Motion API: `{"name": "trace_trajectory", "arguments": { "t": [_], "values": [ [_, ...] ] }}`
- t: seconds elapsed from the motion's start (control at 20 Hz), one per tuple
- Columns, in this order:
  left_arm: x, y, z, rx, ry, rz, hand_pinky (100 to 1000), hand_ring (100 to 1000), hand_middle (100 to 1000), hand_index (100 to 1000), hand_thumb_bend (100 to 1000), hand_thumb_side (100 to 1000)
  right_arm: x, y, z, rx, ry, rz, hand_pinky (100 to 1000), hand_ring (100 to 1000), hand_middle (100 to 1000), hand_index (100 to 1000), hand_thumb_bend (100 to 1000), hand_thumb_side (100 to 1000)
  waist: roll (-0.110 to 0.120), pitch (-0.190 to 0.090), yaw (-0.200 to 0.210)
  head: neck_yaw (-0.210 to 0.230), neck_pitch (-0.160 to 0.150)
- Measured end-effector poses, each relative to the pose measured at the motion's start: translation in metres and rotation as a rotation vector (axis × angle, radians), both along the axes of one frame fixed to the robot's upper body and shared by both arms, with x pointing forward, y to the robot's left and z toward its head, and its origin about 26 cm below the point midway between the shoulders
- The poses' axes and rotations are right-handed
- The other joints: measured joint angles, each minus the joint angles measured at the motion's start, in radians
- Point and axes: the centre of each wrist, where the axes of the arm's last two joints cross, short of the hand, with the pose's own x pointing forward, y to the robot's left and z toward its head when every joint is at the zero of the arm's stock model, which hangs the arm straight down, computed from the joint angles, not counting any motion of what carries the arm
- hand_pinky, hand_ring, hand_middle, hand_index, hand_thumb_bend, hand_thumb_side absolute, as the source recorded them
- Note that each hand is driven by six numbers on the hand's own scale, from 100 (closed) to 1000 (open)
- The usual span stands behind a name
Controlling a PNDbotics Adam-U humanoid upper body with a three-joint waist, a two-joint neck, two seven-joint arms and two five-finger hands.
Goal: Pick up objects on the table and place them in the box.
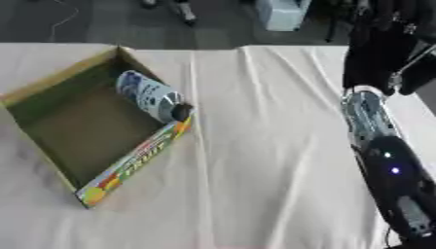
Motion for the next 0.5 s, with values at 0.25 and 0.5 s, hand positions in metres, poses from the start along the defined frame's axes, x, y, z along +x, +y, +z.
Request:
{"name": "trace_trajectory", "arguments": {
  "t": [0.25,0.5],
  "values": [
    [0.0,0.0,0.0,0.001,0.002,0.0,752,834,837,785,160,1000,0.0,0.0002,-0.0001,0.0,0.0,0.001,126,314,367,473,100,812,0.0,0.0,0.0,0.007,0.0],
    [0.0,0.0,0.0,0.0,0.002,-0.001,753,834,837,785,160,1000,0.0002,0.0013,-0.0005,0.0,0.002,0.006,126,314,367,473,100,814,0.0,0.0,0.0,0.007,0.0]
  ]
}}
